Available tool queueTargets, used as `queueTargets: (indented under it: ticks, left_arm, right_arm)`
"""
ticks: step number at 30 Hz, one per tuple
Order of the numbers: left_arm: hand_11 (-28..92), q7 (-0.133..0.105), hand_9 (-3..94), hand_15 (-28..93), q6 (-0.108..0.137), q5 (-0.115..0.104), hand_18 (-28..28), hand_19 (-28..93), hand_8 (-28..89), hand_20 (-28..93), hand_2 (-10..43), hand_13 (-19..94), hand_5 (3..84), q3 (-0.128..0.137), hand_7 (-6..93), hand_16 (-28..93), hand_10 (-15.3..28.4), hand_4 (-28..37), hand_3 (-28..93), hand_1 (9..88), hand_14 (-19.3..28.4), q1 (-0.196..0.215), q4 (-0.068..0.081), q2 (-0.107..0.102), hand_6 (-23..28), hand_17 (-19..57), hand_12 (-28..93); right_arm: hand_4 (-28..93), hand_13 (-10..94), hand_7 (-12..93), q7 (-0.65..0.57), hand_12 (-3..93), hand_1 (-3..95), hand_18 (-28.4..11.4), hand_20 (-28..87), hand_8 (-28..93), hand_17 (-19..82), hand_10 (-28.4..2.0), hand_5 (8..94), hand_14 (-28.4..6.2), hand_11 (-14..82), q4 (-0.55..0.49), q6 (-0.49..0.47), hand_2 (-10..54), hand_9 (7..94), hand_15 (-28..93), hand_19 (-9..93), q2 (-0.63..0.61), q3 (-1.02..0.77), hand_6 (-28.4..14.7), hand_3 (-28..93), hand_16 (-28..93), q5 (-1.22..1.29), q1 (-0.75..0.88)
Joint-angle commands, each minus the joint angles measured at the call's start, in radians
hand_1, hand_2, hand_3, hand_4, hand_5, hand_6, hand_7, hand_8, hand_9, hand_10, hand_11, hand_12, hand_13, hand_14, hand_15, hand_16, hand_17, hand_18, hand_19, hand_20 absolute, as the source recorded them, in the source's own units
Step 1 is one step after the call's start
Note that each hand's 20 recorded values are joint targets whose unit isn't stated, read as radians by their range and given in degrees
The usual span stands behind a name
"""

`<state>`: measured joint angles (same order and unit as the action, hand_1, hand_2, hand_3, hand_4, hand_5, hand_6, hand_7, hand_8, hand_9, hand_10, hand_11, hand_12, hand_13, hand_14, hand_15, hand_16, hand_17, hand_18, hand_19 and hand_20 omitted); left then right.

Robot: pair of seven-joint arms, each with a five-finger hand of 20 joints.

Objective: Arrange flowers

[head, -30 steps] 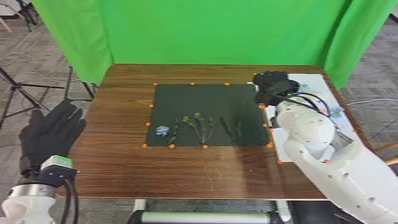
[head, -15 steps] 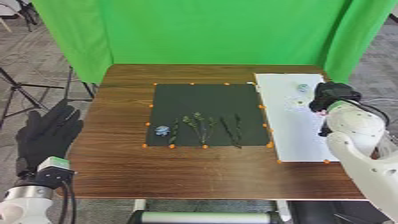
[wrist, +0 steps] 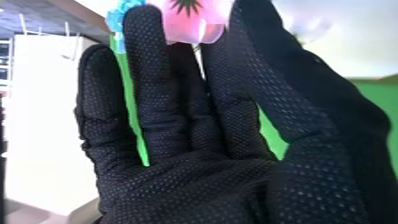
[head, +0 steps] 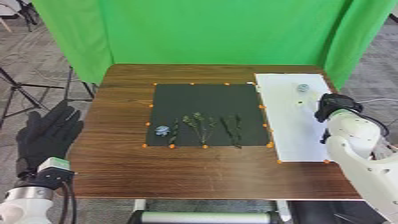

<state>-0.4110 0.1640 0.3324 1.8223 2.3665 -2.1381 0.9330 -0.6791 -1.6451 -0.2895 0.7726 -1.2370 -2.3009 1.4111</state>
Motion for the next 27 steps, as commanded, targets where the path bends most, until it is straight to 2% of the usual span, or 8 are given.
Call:
queueTargets:
  ticks: [1,3,5,8,17,18,23,27]
  left_arm:
    - [19,0.004,27.8,27,0.002,0.001,10.0,26,-10,6,11.5,19,35.0,-0.004,14.6,-10,13.1,-28.3,66,29.0,11.6,0.018,-0.006,0.012,7.8,-5.5,9]
    - [19,-0.003,27.8,27,0.004,-0.003,10.0,26,-10,6,11.6,19,35.0,-0.002,14.6,-11,13.1,-28.3,66,28.9,11.6,0.023,-0.008,0.010,7.8,-5.5,9]
    - [19,0.002,27.7,27,0.011,-0.003,10.1,26,-10,6,11.7,19,35.0,-0.003,14.5,-11,13.1,-28.3,66,28.9,11.6,0.021,-0.008,0.011,7.7,-5.5,9]
    - [19,0.002,27.6,27,0.007,-0.004,10.1,26,-10,6,11.7,19,33.7,0.001,14.7,-11,13.1,-28.3,66,28.6,11.6,0.029,-0.011,0.014,7.3,-5.5,9]
    - [19,-0.007,27.2,27,0.010,-0.009,10.2,26,-10,6,11.7,19,33.2,0.001,14.8,-11,13.1,-28.3,66,28.7,11.7,0.037,-0.014,0.011,7.3,-5.5,9]
    - [19,-0.002,27.1,27,0.010,-0.007,10.2,26,-10,6,11.6,19,33.2,0.001,14.8,-11,13.2,-28.3,66,28.6,11.8,0.032,-0.011,0.011,7.3,-5.5,9]
    - [19,-0.002,27.0,27,0.010,-0.016,10.2,26,-10,6,11.6,19,33.2,-0.005,14.7,-11,13.1,-28.3,66,28.6,11.8,0.028,-0.008,0.008,7.4,-5.5,9]
    - [19,0.011,27.0,27,-0.001,-0.010,10.2,26,-10,6,11.7,19,33.2,-0.031,14.6,-11,13.1,-28.3,66,28.5,11.8,-0.008,0.007,0.005,7.4,-5.5,9]
  right_arm:
    - [-28,66,32,-0.019,23.9,59.8,-18.3,29,-5,37,-9.6,63.1,-5.1,13.3,0.040,0.101,-9.5,70.5,36,80,0.014,0.015,0.0,68,37,-0.028,0.044]
    - [-28,69,36,-0.021,35.7,61.5,-18.3,31,-3,38,-7.7,66.5,-3.9,9.3,0.045,0.131,-9.5,78.6,38,81,0.012,0.026,0.6,68,41,-0.040,0.043]
    - [-28,70,38,-0.040,39.7,62.4,-18.3,33,-2,38,-7.7,67.4,-3.7,10.0,0.041,0.156,-9.5,80.7,39,82,0.016,0.022,1.1,68,42,-0.046,0.048]
    - [-28,71,41,-0.043,46.3,64.7,-18.3,38,0,39,-7.6,68.9,-3.5,14.0,0.014,0.184,-9.5,82.9,45,85,0.013,0.016,1.7,68,45,-0.063,0.052]
    - [-28,71,41,0.009,48.9,64.6,-18.9,40,3,39,-7.8,71.2,-3.9,15.8,-0.147,0.266,-9.5,83.7,48,86,0.011,0.057,0.8,70,46,-0.128,-0.003]
    - [-28,71,41,0.020,49.0,64.6,-18.9,40,3,40,-7.8,71.4,-3.9,15.8,-0.158,0.281,-9.5,83.7,48,86,0.017,0.071,0.8,70,46,-0.119,-0.018]
    - [-28,72,40,0.084,49.2,64.4,-18.7,39,4,40,-7.6,71.9,-3.5,15.5,-0.125,0.304,-9.5,84.0,48,87,0.119,0.218,0.8,71,47,-0.063,-0.187]
    - [-28,72,40,0.144,49.2,64.2,-18.5,39,4,40,-7.5,71.9,-3.3,15.4,-0.070,0.327,-9.5,84.1,48,87,0.214,0.349,0.8,71,47,-0.057,-0.305]
